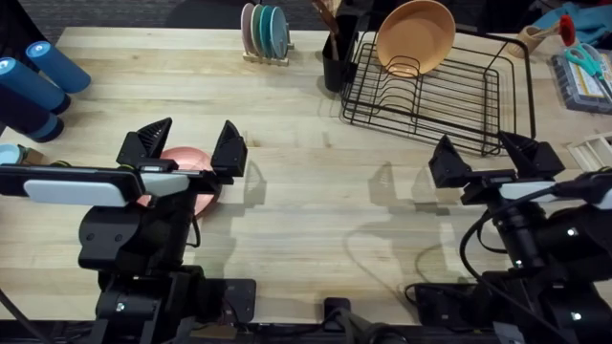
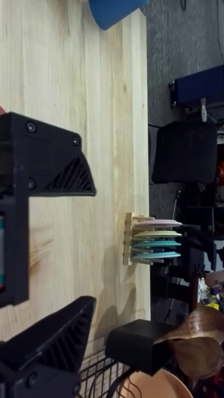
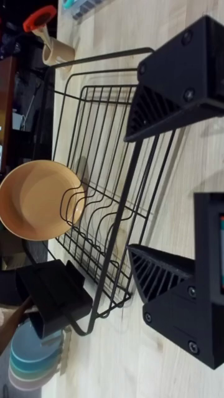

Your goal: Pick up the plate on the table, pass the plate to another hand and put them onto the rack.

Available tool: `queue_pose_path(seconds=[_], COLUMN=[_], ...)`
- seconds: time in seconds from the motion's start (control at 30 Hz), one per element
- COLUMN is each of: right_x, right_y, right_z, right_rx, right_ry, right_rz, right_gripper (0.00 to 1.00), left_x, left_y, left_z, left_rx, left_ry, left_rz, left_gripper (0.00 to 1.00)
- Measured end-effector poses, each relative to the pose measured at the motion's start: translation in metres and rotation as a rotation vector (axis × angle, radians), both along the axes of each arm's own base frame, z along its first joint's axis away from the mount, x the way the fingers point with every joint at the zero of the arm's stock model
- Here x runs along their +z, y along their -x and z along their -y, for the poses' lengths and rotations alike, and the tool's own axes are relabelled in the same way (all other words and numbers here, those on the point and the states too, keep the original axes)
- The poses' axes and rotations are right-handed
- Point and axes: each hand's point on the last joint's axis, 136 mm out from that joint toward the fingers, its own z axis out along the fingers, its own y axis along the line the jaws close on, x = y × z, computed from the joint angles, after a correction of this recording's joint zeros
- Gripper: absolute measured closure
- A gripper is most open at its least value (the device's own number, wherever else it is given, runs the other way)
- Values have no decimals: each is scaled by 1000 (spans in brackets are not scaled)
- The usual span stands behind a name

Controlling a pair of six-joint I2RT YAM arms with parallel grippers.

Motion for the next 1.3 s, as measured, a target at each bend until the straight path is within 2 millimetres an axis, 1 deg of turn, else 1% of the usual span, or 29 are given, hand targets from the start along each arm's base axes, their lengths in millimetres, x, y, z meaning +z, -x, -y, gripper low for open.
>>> queue_pose_path(seconds=[0.2, 0.27, 0.33, 0.43, 0.5, 0.57, 0.63, 0.73, 0.8, 0.87, 0.97, 1.0, 1.03, 1.1, 1.17, 1.23, 1.3], right_x=[-1, -1, -1, -2, -2, -4, 1, 25, 47, 65, 85, 102, 108, 115, 119, 118, 110], right_y=[0, 0, 0, 1, 4, 9, 15, 24, 30, 35, 44, 52, 54, 50, 42, 34, 27], right_z=[1, 1, 1, 1, 2, 4, 6, 8, 8, 7, 4, -2, -4, -5, -5, -6, -6], right_rx=[-6, -8, -7, -8, -11, -22, -35, -45, -45, -40, -23, 11, 25, 31, 34, 43, 51], right_ry=[0, 0, 0, -1, -1, 1, 4, 10, 14, 16, 17, 9, 3, -1, 1, 16, 33], right_rz=[-4, -4, -5, -13, -46, -103, -147, -173, -181, -200, -261, -374, -476, -518, -537, -566, -607], right_gripper=[9, 9, 9, 9, 9, 9, 9, 9, 9, 9, 9, 9, 9, 9, 9, 9, 9], left_x=[-3, -16, -18, -19, -8, 9, 30, 53, 63, 72, 87, 111, 129, 144, 154, 158, 157], left_y=[0, 1, 4, 14, 19, 22, 25, 28, 30, 32, 34, 37, 41, 41, 40, 40, 41], left_z=[0, 0, -2, -5, -7, -9, -10, -10, -10, -10, -11, -10, -11, -11, -11, -11, -11], left_rx=[0, 0, 9, 30, 41, 49, 56, 58, 58, 57, 56, 55, 55, 55, 55, 56, 55], left_ry=[0, -1, -1, -5, -8, -10, -13, -16, -20, -23, -27, -30, -31, -30, -29, -29, -29], left_rz=[-12, -73, -113, -200, -214, -208, -205, -252, -301, -368, -454, -538, -570, -556, -534, -524, -531], left_gripper=[8, 8, 8, 9, 9, 9, 10, 10, 10, 8, 8, 8, 8, 8, 8, 9, 8])
